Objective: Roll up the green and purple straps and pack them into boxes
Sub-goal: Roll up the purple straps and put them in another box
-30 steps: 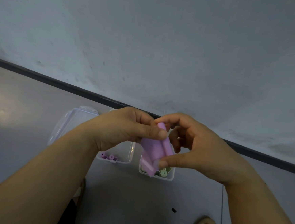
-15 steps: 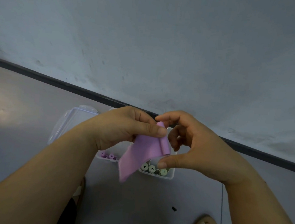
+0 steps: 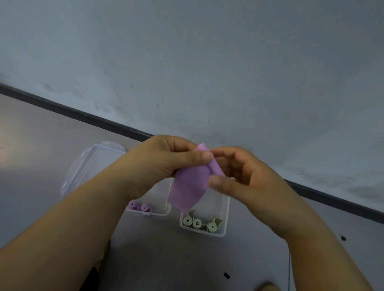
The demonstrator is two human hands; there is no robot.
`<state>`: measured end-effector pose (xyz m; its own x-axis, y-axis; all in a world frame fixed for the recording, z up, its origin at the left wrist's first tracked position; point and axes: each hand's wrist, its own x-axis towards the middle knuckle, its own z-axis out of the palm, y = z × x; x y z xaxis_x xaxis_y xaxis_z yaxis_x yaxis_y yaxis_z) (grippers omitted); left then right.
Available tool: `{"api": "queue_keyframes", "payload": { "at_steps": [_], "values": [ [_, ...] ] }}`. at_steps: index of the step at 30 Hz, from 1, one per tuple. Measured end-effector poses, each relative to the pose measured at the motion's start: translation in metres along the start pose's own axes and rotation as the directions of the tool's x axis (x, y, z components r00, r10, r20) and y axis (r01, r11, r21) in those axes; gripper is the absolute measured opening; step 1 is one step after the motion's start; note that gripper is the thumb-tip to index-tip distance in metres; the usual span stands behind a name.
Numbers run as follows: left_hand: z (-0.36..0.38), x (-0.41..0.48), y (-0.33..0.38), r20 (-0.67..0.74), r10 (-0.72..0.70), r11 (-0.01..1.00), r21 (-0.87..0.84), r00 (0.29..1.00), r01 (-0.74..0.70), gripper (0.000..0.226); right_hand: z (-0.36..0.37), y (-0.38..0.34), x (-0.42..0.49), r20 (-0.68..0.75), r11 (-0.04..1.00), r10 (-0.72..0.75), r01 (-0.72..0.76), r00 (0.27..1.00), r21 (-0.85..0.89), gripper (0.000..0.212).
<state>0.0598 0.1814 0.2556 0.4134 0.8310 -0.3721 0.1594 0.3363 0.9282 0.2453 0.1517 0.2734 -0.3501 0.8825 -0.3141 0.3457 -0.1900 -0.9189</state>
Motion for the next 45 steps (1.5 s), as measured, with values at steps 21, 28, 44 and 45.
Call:
{"api": "queue_keyframes", "payload": {
  "at_steps": [21,28,44,45],
  "values": [
    [0.014,0.002,0.005,-0.265,0.210,0.977,0.026,0.941,-0.211,0.032,0.010,0.002,0.013,-0.436,0.986,-0.110,0.151,0.893,0.062,0.013],
    [0.013,0.003,0.003,-0.258,0.241,0.968,-0.004,0.936,-0.251,0.021,0.011,0.004,0.013,-0.380,0.986,-0.064,0.117,0.923,0.119,0.019],
    [0.016,0.002,0.006,-0.205,0.179,0.978,-0.067,0.962,-0.196,0.033,0.007,0.006,0.014,-0.404,0.985,-0.081,0.135,0.911,0.106,0.013],
    [0.016,0.002,0.006,-0.207,0.178,0.980,-0.047,0.962,-0.192,0.030,0.007,0.006,0.014,-0.399,0.986,-0.086,0.135,0.913,0.097,0.008]
  ]
}}
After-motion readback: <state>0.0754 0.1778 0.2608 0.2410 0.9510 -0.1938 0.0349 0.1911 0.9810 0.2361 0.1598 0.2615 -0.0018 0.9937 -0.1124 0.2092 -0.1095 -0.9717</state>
